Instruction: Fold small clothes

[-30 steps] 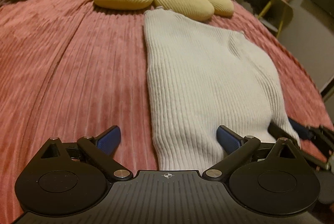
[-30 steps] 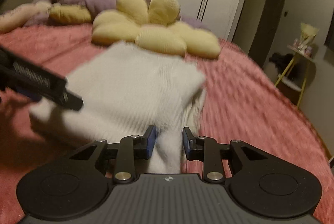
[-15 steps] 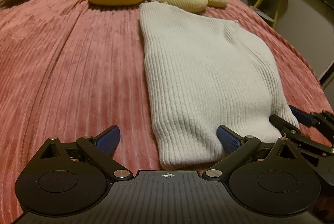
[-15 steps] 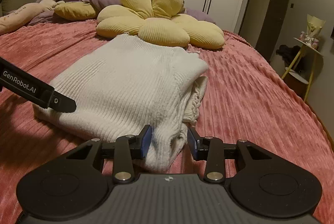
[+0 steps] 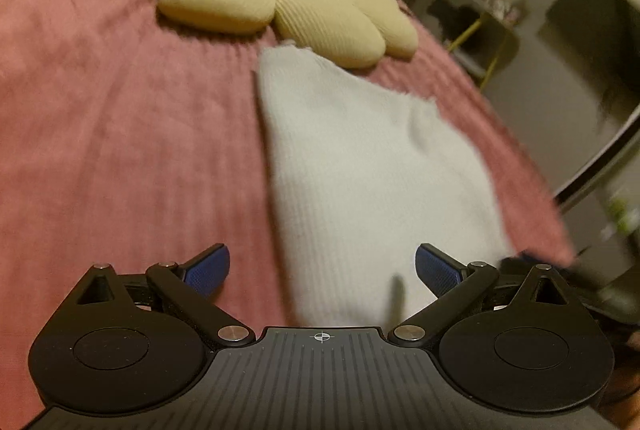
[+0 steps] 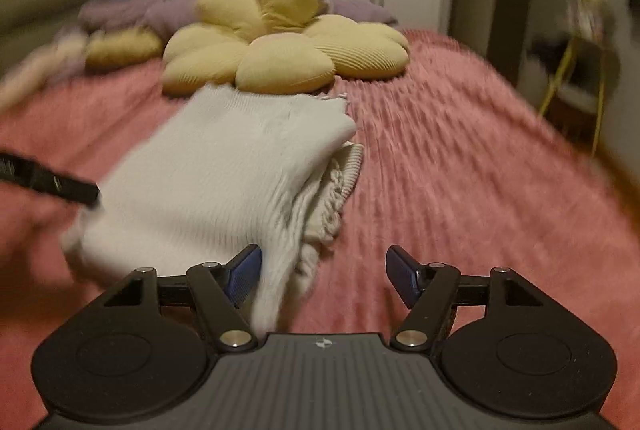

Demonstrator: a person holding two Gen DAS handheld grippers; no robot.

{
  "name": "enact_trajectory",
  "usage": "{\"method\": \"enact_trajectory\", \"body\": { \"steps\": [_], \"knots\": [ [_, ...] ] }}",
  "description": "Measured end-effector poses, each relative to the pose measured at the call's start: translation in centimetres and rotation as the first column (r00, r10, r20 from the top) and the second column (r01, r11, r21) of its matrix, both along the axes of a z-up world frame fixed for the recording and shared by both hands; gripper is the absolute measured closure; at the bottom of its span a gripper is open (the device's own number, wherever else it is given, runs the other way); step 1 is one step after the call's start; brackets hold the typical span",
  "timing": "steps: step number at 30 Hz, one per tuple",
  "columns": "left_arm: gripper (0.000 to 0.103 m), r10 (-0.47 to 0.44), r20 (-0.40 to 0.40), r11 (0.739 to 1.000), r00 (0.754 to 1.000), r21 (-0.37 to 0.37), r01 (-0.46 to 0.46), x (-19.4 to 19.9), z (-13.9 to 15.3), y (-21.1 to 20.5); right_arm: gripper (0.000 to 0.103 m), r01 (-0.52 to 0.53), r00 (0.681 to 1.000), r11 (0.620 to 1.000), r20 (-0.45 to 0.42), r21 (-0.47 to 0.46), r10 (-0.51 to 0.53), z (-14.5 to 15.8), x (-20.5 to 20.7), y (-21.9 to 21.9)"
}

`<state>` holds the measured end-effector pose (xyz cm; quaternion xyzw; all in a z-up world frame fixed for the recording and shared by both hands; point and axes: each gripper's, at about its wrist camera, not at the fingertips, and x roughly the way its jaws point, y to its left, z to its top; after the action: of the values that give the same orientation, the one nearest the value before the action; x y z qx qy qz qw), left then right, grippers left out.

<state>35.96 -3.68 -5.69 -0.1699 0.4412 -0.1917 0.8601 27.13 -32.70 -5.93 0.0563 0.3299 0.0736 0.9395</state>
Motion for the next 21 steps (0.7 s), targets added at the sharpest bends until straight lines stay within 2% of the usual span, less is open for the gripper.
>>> {"method": "enact_trajectory", "body": {
  "steps": [2, 4, 9, 11, 12, 16, 17, 21],
  "knots": [
    [0.001, 0.008, -0.051, 0.996, 0.999, -0.091, -0.013, 1.3, -0.9, 0.1, 0.035, 0.034, 0.999, 0.986, -0.028, 0.166, -0.030, -0.1, 1.3, -1.5],
    [0.001, 0.017, -0.091, 0.987, 0.996, -0.158, -0.031, 2.4, -1.9, 0.1, 0.035, 0.071, 0.996, 0.955, -0.070, 0.288, -0.053, -0.7, 2.8, -2.6],
    [0.003, 0.050, -0.155, 0.943, 0.987, -0.319, -0.097, 3.8, -4.0, 0.5, 0.035, 0.122, 0.984, 0.867, -0.175, 0.482, -0.041, -3.4, 6.0, -4.0],
    [0.008, 0.043, -0.152, 0.943, 0.987, -0.320, -0.090, 4.2, -4.2, 0.3, 0.050, 0.108, 0.986, 0.851, -0.166, 0.514, -0.024, -3.7, 6.4, -4.1],
    [0.012, 0.038, -0.153, 0.946, 0.988, -0.313, -0.085, 4.4, -4.2, 0.2, 0.052, 0.100, 0.986, 0.846, -0.166, 0.524, -0.014, -3.8, 6.6, -4.1],
    [0.016, 0.047, -0.164, 0.939, 0.985, -0.330, -0.100, 5.3, -4.8, 0.2, 0.052, 0.105, 0.984, 0.813, -0.176, 0.573, -0.003, -4.5, 7.3, -4.6],
    [0.016, 0.051, -0.171, 0.936, 0.984, -0.334, -0.106, 5.6, -4.9, 0.2, 0.049, 0.111, 0.983, 0.804, -0.182, 0.585, -0.004, -4.6, 7.5, -4.7],
    [0.015, 0.006, -0.181, 0.952, 0.983, -0.299, -0.061, 6.7, -4.7, -1.3, 0.045, 0.120, 0.981, 0.799, -0.196, 0.589, -0.002, -4.9, 8.5, -4.2]
  ]
}}
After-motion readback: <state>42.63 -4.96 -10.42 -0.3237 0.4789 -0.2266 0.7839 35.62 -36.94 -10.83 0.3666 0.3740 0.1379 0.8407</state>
